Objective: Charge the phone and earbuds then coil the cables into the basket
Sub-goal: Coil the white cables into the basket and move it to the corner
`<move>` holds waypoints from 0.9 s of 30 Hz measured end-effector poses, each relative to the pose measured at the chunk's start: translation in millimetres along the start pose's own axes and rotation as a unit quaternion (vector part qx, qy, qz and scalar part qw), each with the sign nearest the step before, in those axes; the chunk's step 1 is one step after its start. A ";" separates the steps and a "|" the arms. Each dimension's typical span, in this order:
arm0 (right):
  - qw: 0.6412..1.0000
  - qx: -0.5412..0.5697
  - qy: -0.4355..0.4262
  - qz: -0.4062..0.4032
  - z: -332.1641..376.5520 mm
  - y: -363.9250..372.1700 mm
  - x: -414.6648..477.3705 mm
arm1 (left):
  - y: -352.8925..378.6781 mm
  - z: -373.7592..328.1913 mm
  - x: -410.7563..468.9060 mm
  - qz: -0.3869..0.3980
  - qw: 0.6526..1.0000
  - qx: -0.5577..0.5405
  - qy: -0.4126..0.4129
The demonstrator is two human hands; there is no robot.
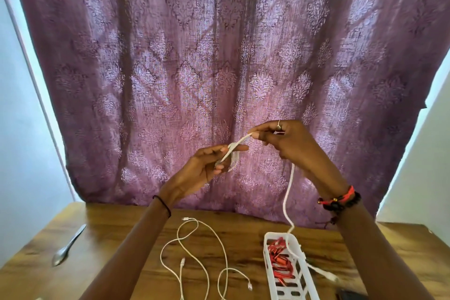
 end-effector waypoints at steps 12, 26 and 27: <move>0.954 0.274 0.121 -0.014 -42.6 45.8 13.4 | 6.1 1.2 13.3 0.004 0.952 -0.307 -0.009; 0.962 0.097 0.193 0.164 -75.5 97.2 -37.5 | -13.6 5.8 21.0 -0.231 0.950 -0.201 0.068; 0.964 0.065 0.179 0.184 -75.5 95.7 -40.6 | -14.0 6.3 21.5 -0.246 0.956 -0.141 0.073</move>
Point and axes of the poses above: each hand's wrist, its own x-axis towards the middle knuckle, its own y-axis out of the palm, z = x × y, the point moved 3 cm from there along x, towards the middle knuckle, and after that the axes turned 4 degrees about -z, right-handed, at the moved point
